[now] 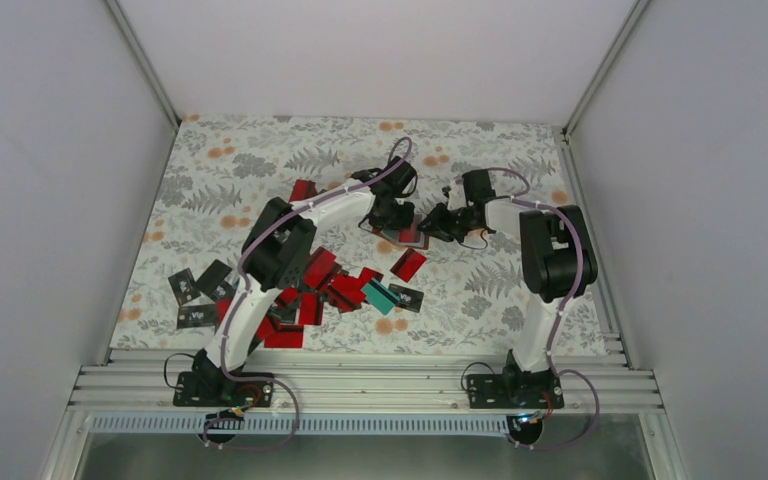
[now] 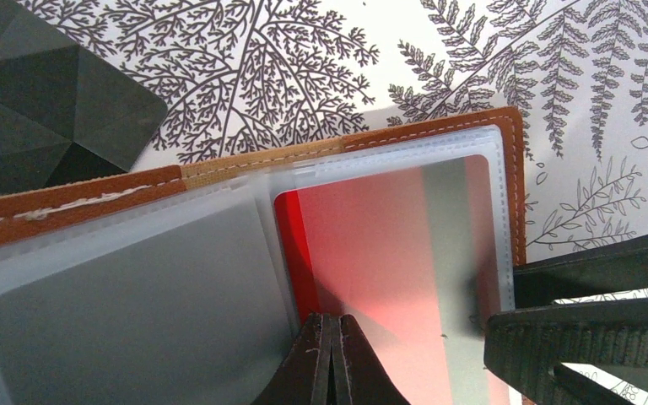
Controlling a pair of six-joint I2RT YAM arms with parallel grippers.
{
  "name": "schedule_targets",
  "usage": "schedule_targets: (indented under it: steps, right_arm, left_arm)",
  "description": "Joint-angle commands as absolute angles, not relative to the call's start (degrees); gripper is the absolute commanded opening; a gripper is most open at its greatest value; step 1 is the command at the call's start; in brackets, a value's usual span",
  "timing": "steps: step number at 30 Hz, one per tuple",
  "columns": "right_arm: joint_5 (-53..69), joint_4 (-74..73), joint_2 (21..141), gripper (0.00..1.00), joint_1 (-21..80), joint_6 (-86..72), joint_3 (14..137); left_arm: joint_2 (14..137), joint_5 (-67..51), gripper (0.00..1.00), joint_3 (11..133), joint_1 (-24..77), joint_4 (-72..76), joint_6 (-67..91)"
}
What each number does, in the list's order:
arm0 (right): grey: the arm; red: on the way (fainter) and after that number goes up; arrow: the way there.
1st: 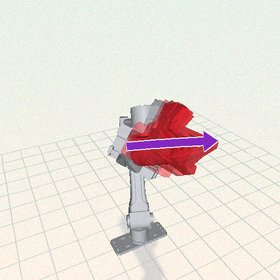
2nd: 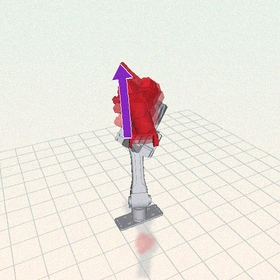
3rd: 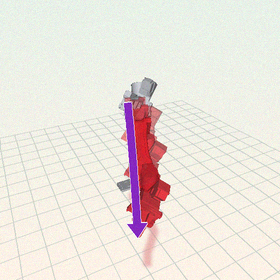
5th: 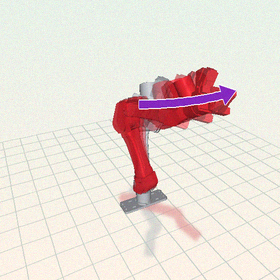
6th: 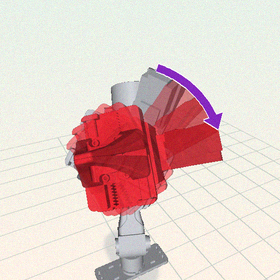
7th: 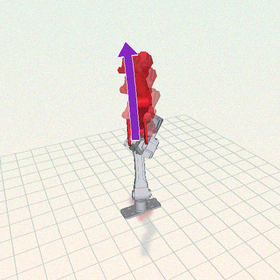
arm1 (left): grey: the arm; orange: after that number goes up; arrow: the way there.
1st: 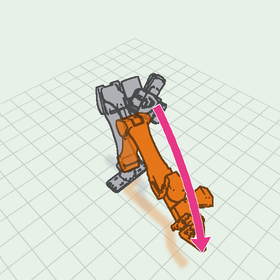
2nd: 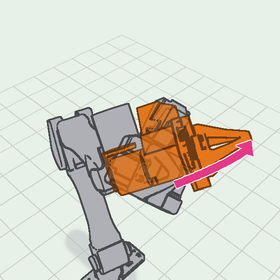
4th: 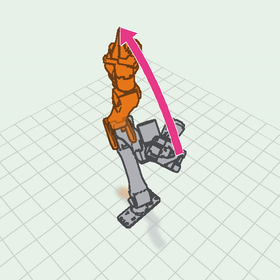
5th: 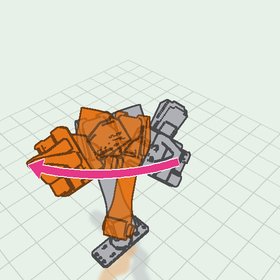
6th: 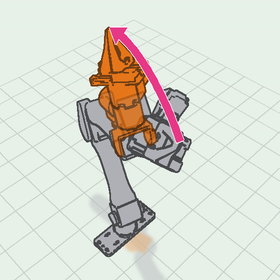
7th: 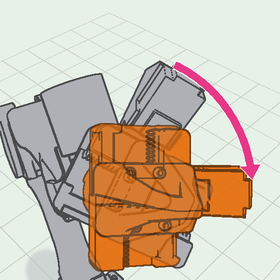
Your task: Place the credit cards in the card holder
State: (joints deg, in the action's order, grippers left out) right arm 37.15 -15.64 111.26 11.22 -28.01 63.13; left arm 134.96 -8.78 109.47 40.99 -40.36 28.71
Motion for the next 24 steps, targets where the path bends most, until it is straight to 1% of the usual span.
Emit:
schedule_targets:
  steps: [1,19,24]
  right_arm:
    - [37.45,-15.19,112.7,0.23,11.37,-28.21,64.05]
    - [35.9,-17.34,112.31,0.21,12.8,-28.2,65.57]
    - [36.28,-16.75,112.83,0.15,12.97,-28.38,65.35]
  left_arm:
    - [136.26,-9.41,0.02,108.55,41.22,-40.17,28.56]
    - [136.41,-9.67,0.02,108.63,41.26,-39.91,28.76]
    - [136.3,-9.82,0.02,108.72,41.26,-39.87,28.84]
